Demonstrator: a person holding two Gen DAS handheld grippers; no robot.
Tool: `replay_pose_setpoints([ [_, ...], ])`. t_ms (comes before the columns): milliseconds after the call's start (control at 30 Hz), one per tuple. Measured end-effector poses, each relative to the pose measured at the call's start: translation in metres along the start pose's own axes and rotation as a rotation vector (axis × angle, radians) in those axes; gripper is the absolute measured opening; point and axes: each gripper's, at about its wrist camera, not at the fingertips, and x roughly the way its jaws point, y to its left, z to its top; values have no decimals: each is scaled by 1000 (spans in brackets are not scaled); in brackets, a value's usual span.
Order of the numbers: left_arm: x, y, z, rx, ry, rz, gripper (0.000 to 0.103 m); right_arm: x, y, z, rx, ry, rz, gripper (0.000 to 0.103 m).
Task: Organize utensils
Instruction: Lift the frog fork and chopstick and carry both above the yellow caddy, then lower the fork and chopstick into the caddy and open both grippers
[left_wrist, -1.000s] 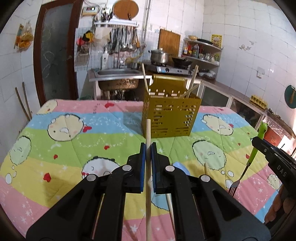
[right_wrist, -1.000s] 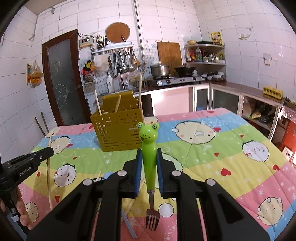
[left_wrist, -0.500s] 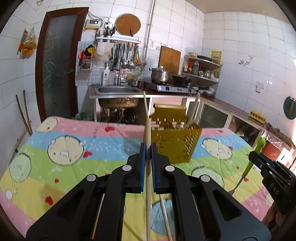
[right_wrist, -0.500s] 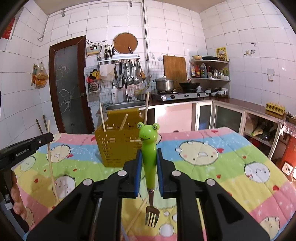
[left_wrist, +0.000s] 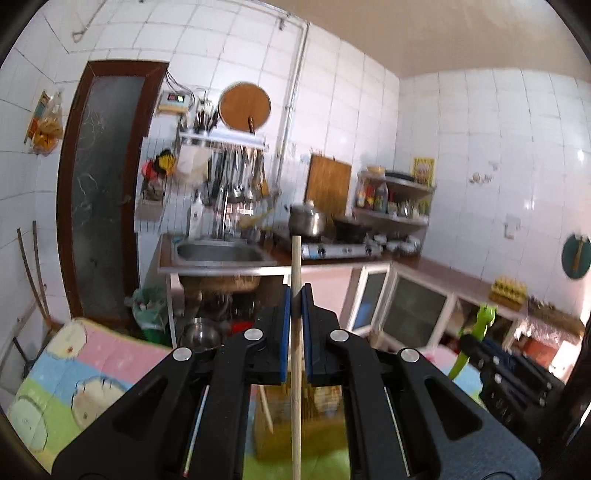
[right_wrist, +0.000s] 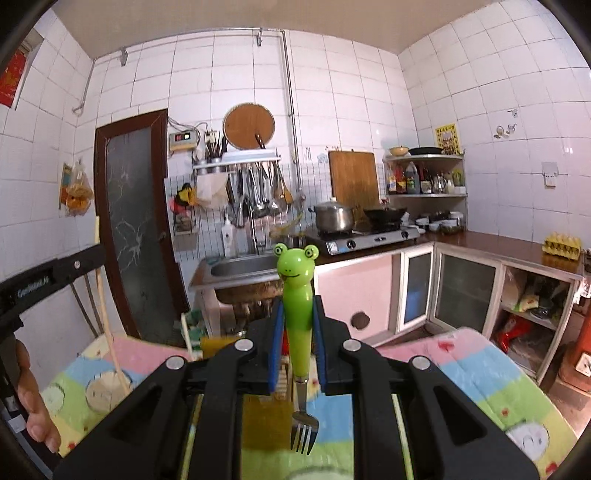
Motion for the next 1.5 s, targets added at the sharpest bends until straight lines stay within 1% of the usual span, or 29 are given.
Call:
replay_pose_setpoints([
  [167, 41, -1, 18, 4, -39, 40, 5, 32, 10, 19, -10, -33, 26, 15],
  [300, 77, -2, 11, 42, -27, 82, 5, 55, 13, 20, 12, -32, 59, 15],
  [400, 98, 3, -12, 41, 19, 86, 5, 74, 14, 4, 13, 10, 72, 15],
  [533, 112, 10, -45, 47, 70, 88, 5, 97, 13, -28, 6, 79, 85, 15],
  [600, 121, 14, -60, 46, 115, 88, 5, 104, 12, -43, 6, 115, 88, 15],
  [700, 123, 17, -77, 69, 153, 98, 5, 111, 13, -58, -8, 163, 88, 15],
  [800, 116, 21, -82, 79, 181, 89, 5, 110, 11, -66, -5, 201, 93, 16],
  [833, 111, 22, -82, 84, 189, 87, 5, 109, 10, -65, -1, 208, 92, 20],
  [867, 105, 23, -82, 88, 197, 85, 8, 106, 8, -65, 2, 218, 89, 34],
  [900, 96, 24, -80, 93, 208, 83, 19, 101, 6, -64, 7, 216, 86, 41],
  [933, 90, 24, -79, 99, 212, 84, 28, 95, 5, -63, 8, 210, 81, 51],
  [967, 79, 24, -78, 111, 212, 90, 49, 88, 3, -62, 10, 204, 77, 52],
  [1000, 71, 25, -77, 118, 202, 95, 62, 80, 1, -60, 10, 205, 75, 53],
  [1033, 58, 26, -77, 133, 185, 106, 66, 71, -2, -59, 9, 209, 71, 57],
  [1067, 48, 26, -77, 148, 184, 114, 74, 63, -5, -58, 13, 214, 61, 61],
  [1100, 36, 28, -79, 160, 196, 118, 81, 57, -6, -59, 16, 220, 53, 62],
  [1200, 11, 37, -89, 154, 243, 117, 88, 31, -13, -70, 30, 266, 35, 63],
  [1300, -5, 48, -102, 127, 295, 125, 93, 11, -16, -90, 28, 313, 14, 65],
  [1400, -21, 58, -126, 109, 350, 146, 95, -3, -13, -115, 22, 380, 1, 65],
  [1500, -30, 67, -150, 84, 409, 146, 95, -12, -12, -141, 17, 448, -14, 65],
])
